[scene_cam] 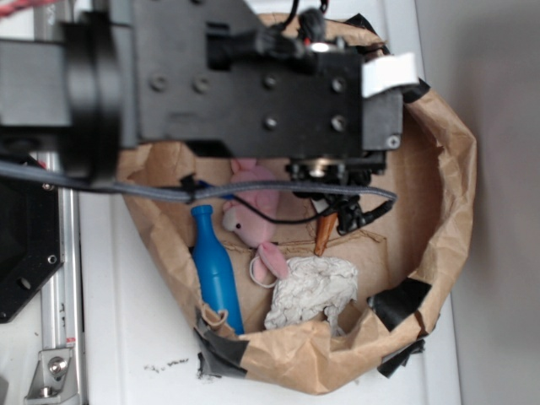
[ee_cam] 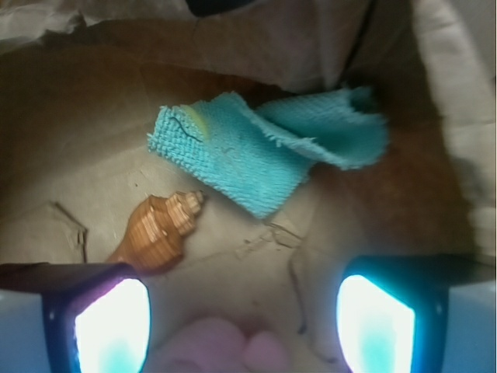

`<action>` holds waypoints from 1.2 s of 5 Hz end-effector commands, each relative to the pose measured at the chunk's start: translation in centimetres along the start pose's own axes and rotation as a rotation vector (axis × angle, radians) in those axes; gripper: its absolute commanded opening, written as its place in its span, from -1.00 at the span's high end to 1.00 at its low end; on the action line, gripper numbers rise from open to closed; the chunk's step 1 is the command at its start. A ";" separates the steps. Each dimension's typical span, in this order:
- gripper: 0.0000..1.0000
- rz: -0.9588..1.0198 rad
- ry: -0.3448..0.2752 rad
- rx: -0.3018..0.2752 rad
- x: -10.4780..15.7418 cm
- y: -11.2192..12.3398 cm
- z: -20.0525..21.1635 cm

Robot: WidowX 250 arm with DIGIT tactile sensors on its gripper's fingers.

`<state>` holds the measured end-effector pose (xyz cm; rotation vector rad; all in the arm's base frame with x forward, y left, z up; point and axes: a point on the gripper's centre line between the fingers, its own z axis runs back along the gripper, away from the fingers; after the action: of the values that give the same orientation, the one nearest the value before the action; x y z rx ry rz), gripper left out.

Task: Grab the blue cloth.

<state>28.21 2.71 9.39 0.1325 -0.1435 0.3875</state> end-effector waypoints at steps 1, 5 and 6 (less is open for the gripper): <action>-1.00 -0.173 -0.054 -0.076 5.0 1.0 -2.8; 1.00 -0.147 0.001 -0.034 5.2 1.6 -5.6; 1.00 -0.191 -0.019 -0.044 4.4 1.0 -4.8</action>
<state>31.87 5.46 3.30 0.1019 -0.0969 0.1904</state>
